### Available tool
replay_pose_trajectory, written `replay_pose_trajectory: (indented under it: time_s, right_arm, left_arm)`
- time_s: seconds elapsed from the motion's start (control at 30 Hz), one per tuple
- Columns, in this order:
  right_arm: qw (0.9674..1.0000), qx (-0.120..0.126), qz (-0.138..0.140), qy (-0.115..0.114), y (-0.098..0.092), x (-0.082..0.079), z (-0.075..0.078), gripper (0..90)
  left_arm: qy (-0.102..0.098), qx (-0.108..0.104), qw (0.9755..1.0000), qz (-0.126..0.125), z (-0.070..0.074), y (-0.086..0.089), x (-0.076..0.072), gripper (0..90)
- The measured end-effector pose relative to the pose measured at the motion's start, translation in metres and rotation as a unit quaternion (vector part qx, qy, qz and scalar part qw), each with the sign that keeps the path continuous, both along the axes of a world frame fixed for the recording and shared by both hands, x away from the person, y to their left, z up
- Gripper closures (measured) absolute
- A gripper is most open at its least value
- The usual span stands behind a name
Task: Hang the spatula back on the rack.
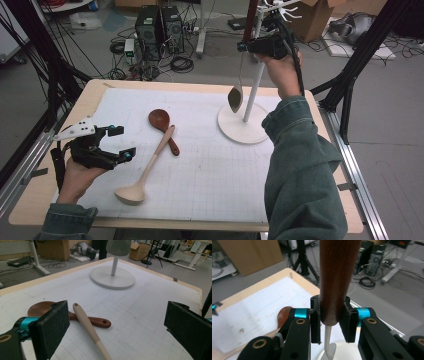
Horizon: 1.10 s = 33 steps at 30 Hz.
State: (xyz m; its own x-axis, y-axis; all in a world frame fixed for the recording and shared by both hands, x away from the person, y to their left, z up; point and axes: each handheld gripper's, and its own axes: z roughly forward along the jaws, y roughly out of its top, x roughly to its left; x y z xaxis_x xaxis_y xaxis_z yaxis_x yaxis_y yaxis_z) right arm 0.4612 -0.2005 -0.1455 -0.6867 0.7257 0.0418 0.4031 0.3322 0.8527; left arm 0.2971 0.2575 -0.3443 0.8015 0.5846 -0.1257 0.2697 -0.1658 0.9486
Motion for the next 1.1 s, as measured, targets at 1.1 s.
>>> replay_pose_trajectory:
  time_s: [1.1]
  right_arm:
    - [0.9989,-0.008,0.046,-0.001,-0.022,-0.023,-0.015,73.1]
  left_arm:
    - [0.0,0.003,1.0,-0.004,0.0,-0.003,-0.001,6.7]
